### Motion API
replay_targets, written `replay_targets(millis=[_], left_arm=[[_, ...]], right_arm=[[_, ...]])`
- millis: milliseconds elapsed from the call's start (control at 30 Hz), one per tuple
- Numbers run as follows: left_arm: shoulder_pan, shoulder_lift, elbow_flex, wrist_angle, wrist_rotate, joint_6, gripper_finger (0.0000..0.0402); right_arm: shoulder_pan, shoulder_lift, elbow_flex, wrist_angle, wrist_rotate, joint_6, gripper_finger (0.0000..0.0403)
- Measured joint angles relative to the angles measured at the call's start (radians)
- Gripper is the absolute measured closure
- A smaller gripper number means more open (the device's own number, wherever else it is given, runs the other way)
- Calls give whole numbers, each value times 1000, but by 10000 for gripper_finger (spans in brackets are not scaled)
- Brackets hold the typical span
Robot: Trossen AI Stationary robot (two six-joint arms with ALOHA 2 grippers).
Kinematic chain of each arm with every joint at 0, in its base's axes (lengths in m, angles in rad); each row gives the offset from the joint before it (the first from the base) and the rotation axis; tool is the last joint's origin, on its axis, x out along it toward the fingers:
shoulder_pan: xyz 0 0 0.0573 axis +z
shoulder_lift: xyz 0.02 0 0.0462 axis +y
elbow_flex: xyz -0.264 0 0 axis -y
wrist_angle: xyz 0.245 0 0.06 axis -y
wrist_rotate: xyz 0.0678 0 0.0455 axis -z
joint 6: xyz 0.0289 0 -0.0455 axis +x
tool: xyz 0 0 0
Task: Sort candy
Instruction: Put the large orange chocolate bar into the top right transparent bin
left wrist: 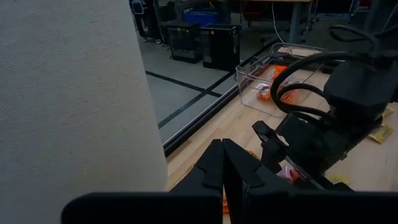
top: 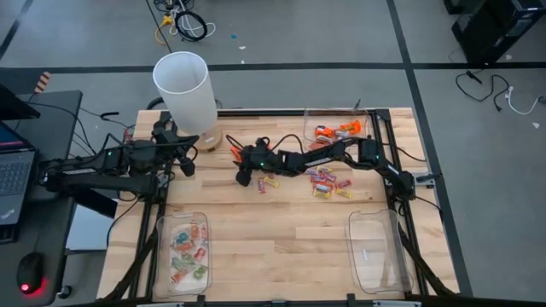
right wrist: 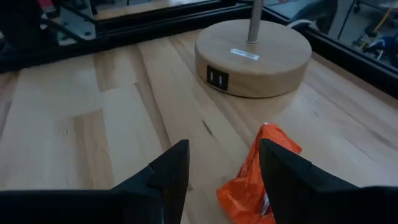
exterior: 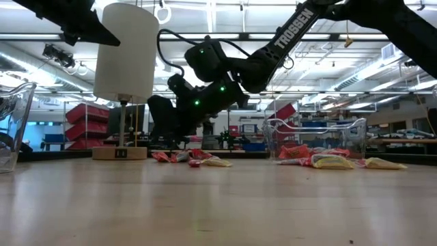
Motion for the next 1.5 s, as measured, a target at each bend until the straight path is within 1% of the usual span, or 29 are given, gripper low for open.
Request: replay_targets(millis=[100, 300, 367, 433, 500, 667, 833, 900, 1033, 1167, 1233, 1333, 1367, 1500], left_arm=[[0, 0, 0, 0, 0, 0, 401], [0, 0, 0, 0, 0, 0, 401], [0, 0, 0, 0, 0, 0, 401], [0, 3, 0, 0, 1, 0, 401], [-1, 4, 0, -3, 6, 0, 401], [-2, 16, 0, -10, 11, -1, 401], [-2, 28, 0, -15, 12, 4, 401], [-2, 35, 0, -15, 12, 5, 401], [-2, 46, 0, -16, 12, 6, 401], [-2, 54, 0, -16, 12, 6, 401], [-2, 54, 0, -18, 12, 7, 401], [-2, 54, 0, -24, 12, 6, 401], [-2, 54, 0, -27, 12, 5, 401], [-2, 54, 0, -29, 12, 4, 401]], right_arm=[[0, 0, 0, -11, 15, 27, 224], [0, 1, 0, -16, 19, 30, 224], [0, 17, 1, 11, 13, 17, 224], [1, 49, 2, 49, -15, 4, 224], [4, 80, 0, 52, -16, 2, 224], [20, 107, 1, 62, 107, -37, 224], [23, 109, 1, 61, 151, -82, 227], [23, 109, 1, 59, 153, -83, 234], [23, 109, 1, 56, 155, -78, 259], [23, 109, 1, 50, 157, -71, 298], [19, 109, 2, 33, 159, -52, 324], [15, 109, 2, 13, 157, -44, 378], [15, 109, 2, 13, 153, -46, 390], [22, 105, 2, 4, 151, -47, 397]])
